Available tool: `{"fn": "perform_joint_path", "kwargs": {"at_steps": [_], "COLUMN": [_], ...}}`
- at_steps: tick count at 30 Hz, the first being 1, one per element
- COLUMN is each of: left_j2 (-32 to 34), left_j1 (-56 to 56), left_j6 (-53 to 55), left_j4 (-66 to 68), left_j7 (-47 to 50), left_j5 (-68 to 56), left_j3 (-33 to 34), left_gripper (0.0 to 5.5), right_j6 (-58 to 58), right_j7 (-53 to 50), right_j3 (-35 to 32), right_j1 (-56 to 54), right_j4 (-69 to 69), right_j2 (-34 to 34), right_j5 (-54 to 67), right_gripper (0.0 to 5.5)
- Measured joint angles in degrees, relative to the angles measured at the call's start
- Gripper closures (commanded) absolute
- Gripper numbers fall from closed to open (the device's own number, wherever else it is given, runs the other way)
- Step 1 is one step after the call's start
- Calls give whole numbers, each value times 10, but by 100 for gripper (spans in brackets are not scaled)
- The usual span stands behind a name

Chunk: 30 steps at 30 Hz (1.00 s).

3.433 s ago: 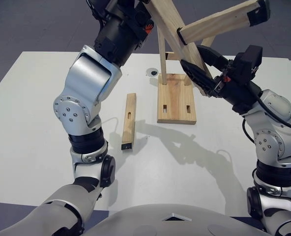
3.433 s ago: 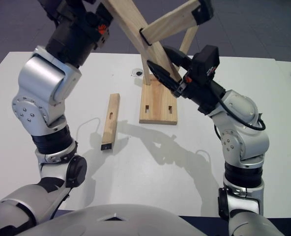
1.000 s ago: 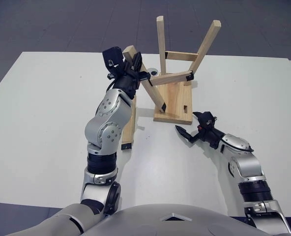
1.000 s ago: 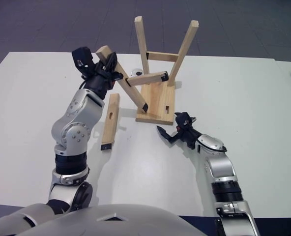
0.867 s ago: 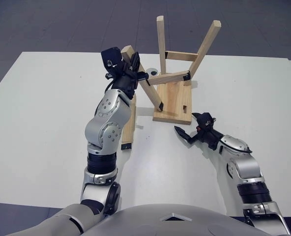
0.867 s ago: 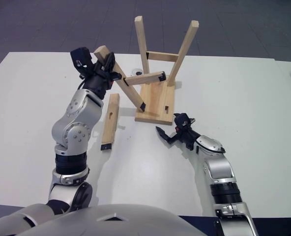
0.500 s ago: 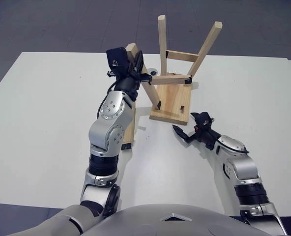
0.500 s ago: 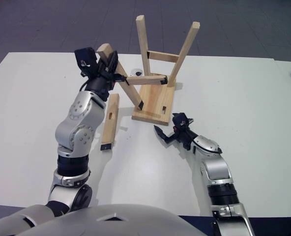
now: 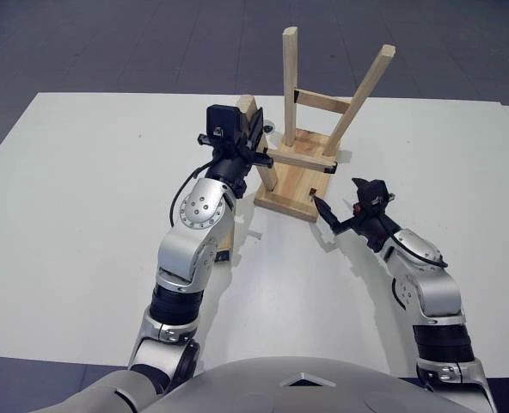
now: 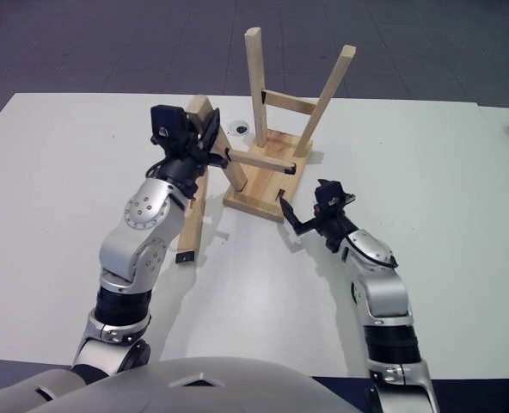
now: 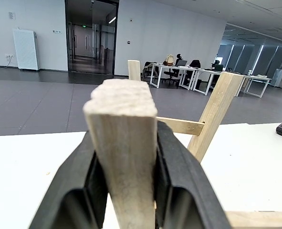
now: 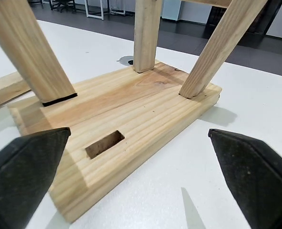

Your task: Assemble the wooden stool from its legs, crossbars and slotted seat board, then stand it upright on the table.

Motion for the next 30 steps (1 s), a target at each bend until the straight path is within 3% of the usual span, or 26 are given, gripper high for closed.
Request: {"fn": "perform_joint_path", "kwargs": {"at_steps": [7,8,14,25,30], "left_j2": [-6,-6,-19,-63,-59], "left_j1": [-22,-24,-19,-25,-109], "left_j6": [1,3,67,59,45], "left_j4": [25,26,78,83,-72], "left_j7": [0,-1,-12,-30,-39], "left_j5": [0,-1,-7,-46,-154], "left_j3": [2,2,23,83,177], "left_gripper": [447,410,313,139,52], "right_j6": [8,9,12,-6,-13], "right_j7": [-92,-105,-132,-124,-117], "right_j3": [13,14,32,35,35], "right_j1": [-66,-75,-107,-124,-120], "right_j4": [74,89,141,167,166], "right_j2": [39,45,59,57,53], "right_j5": [-59,-70,-106,-116,-118], "right_gripper": [10,10,10,10,10]}}
